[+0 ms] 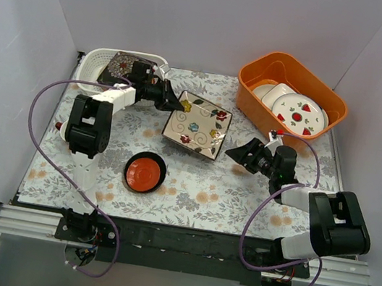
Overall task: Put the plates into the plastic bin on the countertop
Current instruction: Pick up the plate from the corner of the board, then place the plate in the plastic bin.
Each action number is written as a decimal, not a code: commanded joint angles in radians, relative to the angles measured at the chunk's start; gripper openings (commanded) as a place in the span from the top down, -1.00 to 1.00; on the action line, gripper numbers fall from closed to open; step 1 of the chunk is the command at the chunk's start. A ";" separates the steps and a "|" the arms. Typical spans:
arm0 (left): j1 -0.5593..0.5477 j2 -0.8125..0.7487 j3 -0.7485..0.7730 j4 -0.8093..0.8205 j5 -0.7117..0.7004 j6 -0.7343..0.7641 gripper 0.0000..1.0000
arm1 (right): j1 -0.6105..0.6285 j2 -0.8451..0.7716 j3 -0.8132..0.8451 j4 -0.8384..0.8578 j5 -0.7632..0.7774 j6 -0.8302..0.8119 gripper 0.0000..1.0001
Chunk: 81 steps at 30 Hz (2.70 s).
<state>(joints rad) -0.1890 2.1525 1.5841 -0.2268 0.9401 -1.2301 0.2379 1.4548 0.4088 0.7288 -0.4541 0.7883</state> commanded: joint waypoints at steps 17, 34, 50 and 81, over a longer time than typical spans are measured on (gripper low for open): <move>0.187 -0.293 -0.122 0.290 0.146 -0.216 1.00 | 0.003 0.007 -0.010 0.023 0.000 -0.015 -0.65; 0.385 -0.309 -0.297 0.701 0.155 -0.537 1.00 | 0.001 0.053 -0.010 0.067 -0.018 0.005 -0.64; 0.427 -0.324 -0.288 0.630 -0.092 -0.586 1.00 | 0.003 0.108 0.022 0.119 -0.060 0.049 -0.61; 0.579 -0.304 -0.362 0.834 -0.363 -0.741 1.00 | -0.006 0.116 0.044 0.078 -0.037 0.028 -0.56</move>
<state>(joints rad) 0.3660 1.9358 1.2011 0.3927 0.5274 -1.8473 0.2359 1.5616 0.4191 0.7803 -0.4995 0.8326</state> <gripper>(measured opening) 0.079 0.785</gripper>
